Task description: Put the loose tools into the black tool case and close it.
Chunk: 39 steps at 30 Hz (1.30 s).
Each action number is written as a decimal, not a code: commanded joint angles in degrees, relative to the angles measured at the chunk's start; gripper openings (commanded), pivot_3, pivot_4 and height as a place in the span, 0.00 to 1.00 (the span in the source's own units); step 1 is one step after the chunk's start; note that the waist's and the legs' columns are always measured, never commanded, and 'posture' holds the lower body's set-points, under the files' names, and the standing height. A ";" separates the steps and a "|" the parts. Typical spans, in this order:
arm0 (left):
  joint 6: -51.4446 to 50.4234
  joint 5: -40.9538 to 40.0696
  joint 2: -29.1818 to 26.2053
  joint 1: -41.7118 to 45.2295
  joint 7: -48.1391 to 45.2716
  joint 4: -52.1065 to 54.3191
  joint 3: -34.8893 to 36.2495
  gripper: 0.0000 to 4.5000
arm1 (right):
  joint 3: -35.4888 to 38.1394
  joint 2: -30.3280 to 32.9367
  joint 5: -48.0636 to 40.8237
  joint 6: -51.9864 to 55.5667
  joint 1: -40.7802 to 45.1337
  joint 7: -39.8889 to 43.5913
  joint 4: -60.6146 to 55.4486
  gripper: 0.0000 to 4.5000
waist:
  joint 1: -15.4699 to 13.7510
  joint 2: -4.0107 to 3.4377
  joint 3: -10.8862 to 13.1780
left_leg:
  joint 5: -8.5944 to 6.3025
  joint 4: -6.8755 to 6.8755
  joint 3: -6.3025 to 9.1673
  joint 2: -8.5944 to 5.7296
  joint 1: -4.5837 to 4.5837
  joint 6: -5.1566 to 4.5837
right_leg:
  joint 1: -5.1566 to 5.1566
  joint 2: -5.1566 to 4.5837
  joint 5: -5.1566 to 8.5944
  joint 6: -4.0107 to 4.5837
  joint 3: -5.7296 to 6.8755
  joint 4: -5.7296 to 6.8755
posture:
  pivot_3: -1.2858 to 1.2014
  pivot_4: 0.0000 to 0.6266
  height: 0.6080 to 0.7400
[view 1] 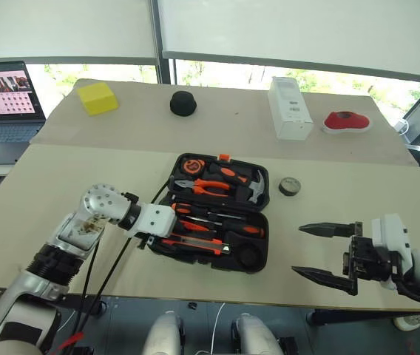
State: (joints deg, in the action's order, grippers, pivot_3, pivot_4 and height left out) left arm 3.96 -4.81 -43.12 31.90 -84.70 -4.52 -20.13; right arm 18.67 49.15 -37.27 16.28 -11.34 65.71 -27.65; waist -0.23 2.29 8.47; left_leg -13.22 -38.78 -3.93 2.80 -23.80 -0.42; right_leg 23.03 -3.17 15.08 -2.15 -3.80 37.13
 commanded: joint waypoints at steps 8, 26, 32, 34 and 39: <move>-0.75 -6.44 3.19 1.26 -1.35 -0.60 3.22 1.00 | -0.12 -0.29 -0.74 0.28 2.99 0.38 1.02 1.00 | 0.22 0.00 0.00 | -0.01 0.02 0.02 0.01 -0.02 -0.02 | 0.03 0.01 0.00 0.00 0.00 -0.01 | 0.52 0.24 1.00; 1.90 -8.40 6.20 -4.82 1.47 -4.19 7.78 0.01 | -1.77 -5.33 1.88 -3.89 4.51 -0.99 3.99 1.00 | -0.04 0.00 0.00 | -0.01 -0.08 0.07 -0.01 -0.03 -0.02 | 0.00 0.00 -0.01 -0.01 0.02 0.04 | 0.52 0.24 1.00; 4.02 -2.18 5.96 -6.25 4.43 -6.60 4.99 0.01 | -1.67 -5.71 1.79 -3.64 4.20 -1.28 3.60 1.00 | -0.44 -0.03 -0.02 | -0.01 -0.09 0.05 -0.01 0.04 -0.02 | -0.08 -0.01 -0.02 -0.02 0.02 0.04 | 0.52 0.24 1.00; 4.40 -0.44 5.66 -6.54 4.51 -7.36 3.52 0.01 | -1.77 -5.78 1.74 -3.54 4.21 -1.37 3.51 1.00 | -0.48 -0.04 -0.02 | -0.01 -0.08 0.05 -0.01 0.18 -0.02 | -0.22 -0.01 -0.02 -0.02 0.02 0.03 | 0.52 0.24 1.00; 3.26 3.36 5.85 -7.09 6.70 -7.84 0.53 0.01 | -2.27 -6.02 1.79 -3.44 4.71 -1.71 3.71 1.00 | -0.39 -0.16 -0.13 | -0.02 -0.05 0.03 0.01 0.70 -0.02 | -0.74 -0.03 0.00 -0.03 0.04 -0.05 | 0.52 0.24 1.00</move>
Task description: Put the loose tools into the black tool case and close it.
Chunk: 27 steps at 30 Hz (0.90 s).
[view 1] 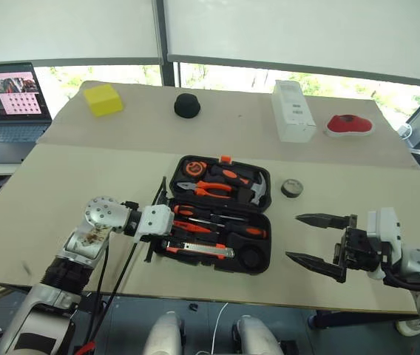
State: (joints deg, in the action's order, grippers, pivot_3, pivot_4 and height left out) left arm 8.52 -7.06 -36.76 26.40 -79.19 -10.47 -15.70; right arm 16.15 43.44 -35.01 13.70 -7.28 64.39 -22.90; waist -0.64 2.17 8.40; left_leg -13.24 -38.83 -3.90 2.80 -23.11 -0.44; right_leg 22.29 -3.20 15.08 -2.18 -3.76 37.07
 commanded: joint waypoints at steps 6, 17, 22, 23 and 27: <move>-4.50 4.02 1.84 -3.19 4.83 -1.28 -3.68 0.01 | 0.09 -1.15 0.21 -1.69 0.75 -1.38 -0.64 1.00 | -0.25 -0.72 -0.66 | 0.00 -0.01 0.00 -0.07 0.06 0.00 | -0.10 -0.07 0.02 -0.04 0.00 -0.01 | 0.52 0.24 1.00; -14.23 -22.84 -0.08 -7.49 4.88 6.03 21.14 0.63 | 12.59 -6.80 2.98 -11.41 -8.78 -4.57 8.50 1.00 | 0.12 -0.51 -0.52 | 0.03 0.08 0.08 -0.04 -0.24 -0.06 | 0.20 -0.06 0.03 -0.04 0.04 -0.01 | 0.52 0.24 1.00; -15.78 -28.12 -3.40 -12.59 1.78 3.77 29.22 0.99 | 14.77 -10.53 8.04 -20.41 -12.00 -7.02 16.82 1.00 | 1.10 -0.57 -0.50 | 0.02 0.24 0.02 -0.02 -0.08 -0.06 | 0.18 -0.06 0.08 0.02 0.01 -0.02 | 0.52 0.24 1.00; -16.24 -28.39 -3.79 -13.35 1.91 4.02 29.98 0.99 | 15.00 -10.92 8.54 -21.15 -12.18 -7.83 17.95 1.00 | 1.26 -0.58 -0.49 | 0.02 0.25 0.01 -0.02 -0.07 -0.06 | 0.18 -0.07 0.08 0.02 0.01 -0.02 | 0.52 0.24 1.00; -20.98 -33.24 -4.66 -15.77 2.77 6.20 34.29 0.99 | 13.66 -7.73 13.11 -11.11 -9.49 -17.83 14.68 1.00 | 1.40 -0.58 -0.48 | 0.03 0.23 0.04 0.02 -0.06 -0.04 | 0.19 -0.12 0.08 0.02 -0.02 -0.02 | 0.52 0.24 1.00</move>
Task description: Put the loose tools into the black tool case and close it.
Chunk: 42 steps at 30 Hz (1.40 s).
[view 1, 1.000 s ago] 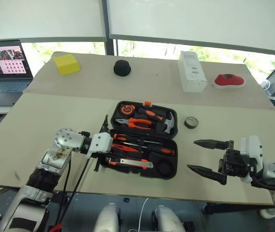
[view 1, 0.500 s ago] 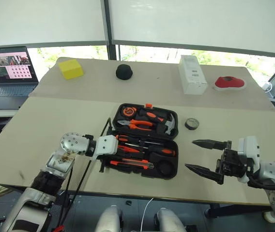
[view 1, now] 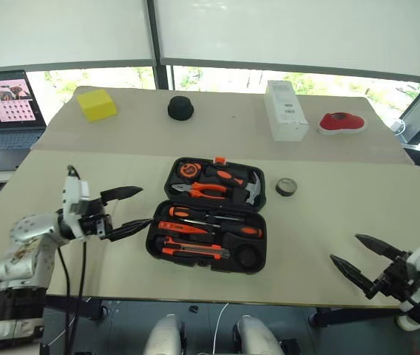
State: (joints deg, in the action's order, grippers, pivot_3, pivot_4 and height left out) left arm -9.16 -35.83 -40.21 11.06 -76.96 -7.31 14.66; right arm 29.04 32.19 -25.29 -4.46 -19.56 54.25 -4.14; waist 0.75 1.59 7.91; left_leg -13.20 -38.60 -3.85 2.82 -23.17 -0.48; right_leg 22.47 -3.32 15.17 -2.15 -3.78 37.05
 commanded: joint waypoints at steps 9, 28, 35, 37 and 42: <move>-3.85 -4.31 0.49 0.84 2.41 5.28 3.15 0.99 | -17.75 20.71 9.36 25.24 30.74 -1.30 4.11 1.00 | 0.60 -0.09 0.16 | 0.01 0.00 -0.01 -0.01 -0.03 0.00 | 0.20 0.02 -0.02 0.04 -0.21 0.02 | 0.52 0.24 1.00; 2.25 1.44 3.63 4.43 -1.55 5.23 -5.43 1.00 | -44.01 8.45 30.36 10.31 73.66 11.09 50.33 0.94 | 0.15 0.00 0.22 | 0.02 0.15 -0.31 -0.07 -1.30 0.01 | 1.58 0.04 -0.06 0.04 -0.16 0.13 | 0.52 0.24 1.00; 2.95 2.09 3.92 4.36 -2.17 5.49 -5.90 1.00 | -44.31 6.14 32.93 7.52 76.09 10.41 56.56 0.48 | 0.15 -0.01 0.22 | 0.03 0.13 -0.33 -0.09 -1.30 0.01 | 1.58 0.02 -0.06 0.04 -0.15 0.17 | 0.52 0.24 1.00; 3.00 2.10 3.43 4.40 -2.79 5.78 -5.95 1.00 | -44.11 6.19 32.89 8.09 76.33 11.86 56.50 0.32 | 0.18 -0.01 0.22 | 0.03 0.13 -0.33 -0.08 -1.29 0.02 | 1.58 0.02 -0.06 0.04 -0.15 0.18 | 0.52 0.24 1.00; 3.82 2.33 2.57 4.52 -5.10 5.97 -6.19 1.00 | -42.37 7.83 30.23 7.94 76.00 18.08 52.85 0.00 | 0.19 -0.01 0.22 | 0.03 0.13 -0.33 -0.08 -1.29 0.02 | 1.58 0.02 -0.07 0.04 -0.15 0.19 | 0.52 0.24 1.00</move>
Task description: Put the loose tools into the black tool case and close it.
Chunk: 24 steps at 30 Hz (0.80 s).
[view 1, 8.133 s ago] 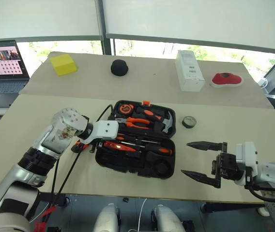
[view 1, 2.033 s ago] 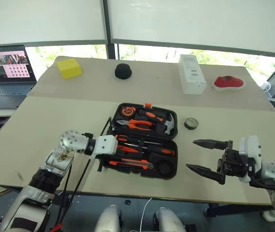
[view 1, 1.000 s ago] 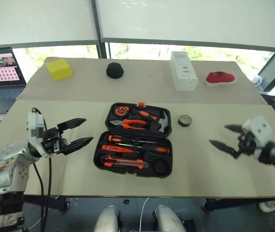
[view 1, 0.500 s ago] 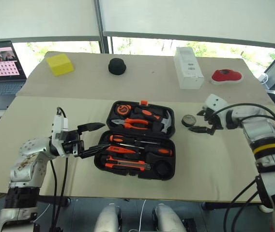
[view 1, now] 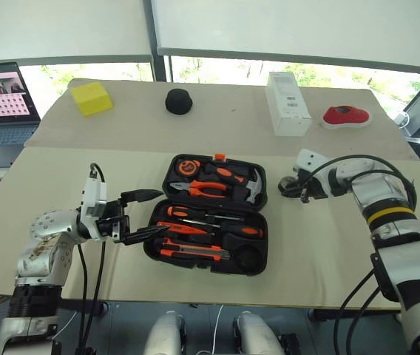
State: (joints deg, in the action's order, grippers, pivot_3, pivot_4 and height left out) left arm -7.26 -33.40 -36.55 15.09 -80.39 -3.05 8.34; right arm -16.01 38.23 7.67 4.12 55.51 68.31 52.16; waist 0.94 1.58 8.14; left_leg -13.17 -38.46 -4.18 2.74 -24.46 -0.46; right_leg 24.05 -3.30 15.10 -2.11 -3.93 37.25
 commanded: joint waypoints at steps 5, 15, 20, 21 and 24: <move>4.31 -0.70 -2.30 -1.58 -5.31 4.02 0.84 1.00 | 6.98 5.47 -17.29 13.61 -5.28 18.72 -31.26 0.00 | -0.12 -0.05 0.03 | 0.00 0.00 0.04 0.04 -0.04 0.00 | 0.03 0.01 0.00 0.00 0.00 0.01 | 0.52 0.24 1.00; 6.36 -0.59 -6.20 -9.20 -9.81 6.36 1.38 1.00 | 1.53 7.54 -28.37 42.86 -24.86 7.75 -75.99 0.00 | -0.26 -0.01 0.02 | -0.01 -0.31 0.35 0.08 0.05 0.00 | 0.02 0.01 0.02 0.02 0.02 0.40 | 0.52 0.24 1.00; 6.22 -1.10 -6.72 -10.63 -9.42 7.70 1.21 1.00 | -2.60 10.16 -26.04 42.65 -29.03 4.54 -78.58 0.00 | -0.42 0.03 0.04 | 0.01 -0.45 0.22 0.03 0.07 0.01 | -0.01 -0.02 0.02 0.02 0.03 0.44 | 0.52 0.24 1.00; 6.11 -1.17 -6.86 -10.90 -9.34 7.94 1.29 1.00 | -2.87 10.14 -26.44 43.33 -29.37 3.96 -78.90 0.00 | -0.32 0.03 0.03 | 0.01 -0.46 0.20 0.03 0.06 0.01 | 0.01 -0.02 0.02 0.02 0.02 0.47 | 0.52 0.24 1.00; 6.04 -1.07 -7.25 -11.53 -9.15 8.38 1.53 1.00 | -4.58 10.37 -25.71 43.26 -30.20 2.54 -78.61 0.00 | -0.19 0.05 0.03 | 0.01 -0.44 0.23 0.08 0.09 0.01 | 0.01 0.07 0.02 0.03 0.02 0.49 | 0.52 0.24 1.00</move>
State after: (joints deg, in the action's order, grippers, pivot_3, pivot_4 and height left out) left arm -1.48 -33.67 -42.94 3.97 -89.54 3.77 8.64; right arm -20.04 47.95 -18.31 46.96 25.58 71.66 -25.31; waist 0.75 1.62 8.16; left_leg -13.16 -38.89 -3.94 2.82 -24.37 -0.45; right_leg 24.07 -3.23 15.13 -2.08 -3.91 37.73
